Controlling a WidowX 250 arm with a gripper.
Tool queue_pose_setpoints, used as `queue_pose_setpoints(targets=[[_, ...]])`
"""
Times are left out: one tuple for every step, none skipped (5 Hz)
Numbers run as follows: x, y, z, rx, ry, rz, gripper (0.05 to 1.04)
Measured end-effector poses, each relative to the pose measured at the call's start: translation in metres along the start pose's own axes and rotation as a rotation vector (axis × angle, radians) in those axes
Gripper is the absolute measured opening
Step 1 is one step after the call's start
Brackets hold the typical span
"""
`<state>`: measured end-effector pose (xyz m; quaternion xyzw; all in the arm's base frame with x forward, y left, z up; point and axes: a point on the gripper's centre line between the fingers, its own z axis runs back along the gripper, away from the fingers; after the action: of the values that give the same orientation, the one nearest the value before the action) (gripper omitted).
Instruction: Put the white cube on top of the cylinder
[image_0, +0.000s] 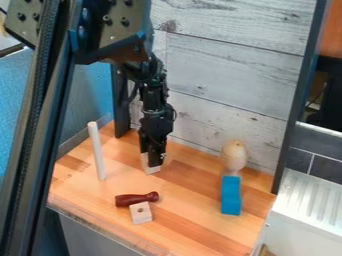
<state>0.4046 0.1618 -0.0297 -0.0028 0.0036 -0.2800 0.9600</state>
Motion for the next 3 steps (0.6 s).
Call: queue_pose_setpoints(targets=[[-0.005, -0.001, 0.017, -0.023, -0.043, 0.017, 0.562], [-0.013, 0.005, 0.055, 0.011, -0.114, 0.061, 0.562], [-0.022, 0.007, 0.08, 0.093, -0.131, 0.1, 0.562]])
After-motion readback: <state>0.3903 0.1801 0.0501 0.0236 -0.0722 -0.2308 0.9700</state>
